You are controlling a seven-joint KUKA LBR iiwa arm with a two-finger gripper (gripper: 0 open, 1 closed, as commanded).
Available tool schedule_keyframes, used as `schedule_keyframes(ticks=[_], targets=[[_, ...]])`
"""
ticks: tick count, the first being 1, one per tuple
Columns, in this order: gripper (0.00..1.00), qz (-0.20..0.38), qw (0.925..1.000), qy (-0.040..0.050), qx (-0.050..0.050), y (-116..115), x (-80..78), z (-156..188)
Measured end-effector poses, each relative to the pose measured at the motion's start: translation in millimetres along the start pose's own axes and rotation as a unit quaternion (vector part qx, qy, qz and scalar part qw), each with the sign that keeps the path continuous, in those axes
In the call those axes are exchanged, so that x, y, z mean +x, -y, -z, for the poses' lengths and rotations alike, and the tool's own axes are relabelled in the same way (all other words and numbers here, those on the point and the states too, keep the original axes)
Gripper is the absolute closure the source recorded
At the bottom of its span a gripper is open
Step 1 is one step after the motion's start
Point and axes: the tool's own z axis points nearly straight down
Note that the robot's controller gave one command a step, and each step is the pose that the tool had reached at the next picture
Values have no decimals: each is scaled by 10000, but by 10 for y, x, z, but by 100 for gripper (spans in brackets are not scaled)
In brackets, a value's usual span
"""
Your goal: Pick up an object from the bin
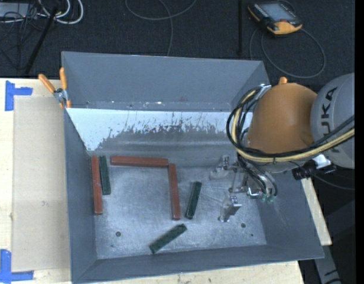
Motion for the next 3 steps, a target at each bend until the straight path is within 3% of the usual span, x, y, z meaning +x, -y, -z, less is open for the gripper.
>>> schedule_keyframes(ticks=[1, 2, 3], targets=[[0, 0, 10000, 37, 0, 0, -17, 35], [0, 1752, 9845, 63, 12, -366, -277, -454], [0, 2512, 9679, 26, 3, -504, -365, -478]])
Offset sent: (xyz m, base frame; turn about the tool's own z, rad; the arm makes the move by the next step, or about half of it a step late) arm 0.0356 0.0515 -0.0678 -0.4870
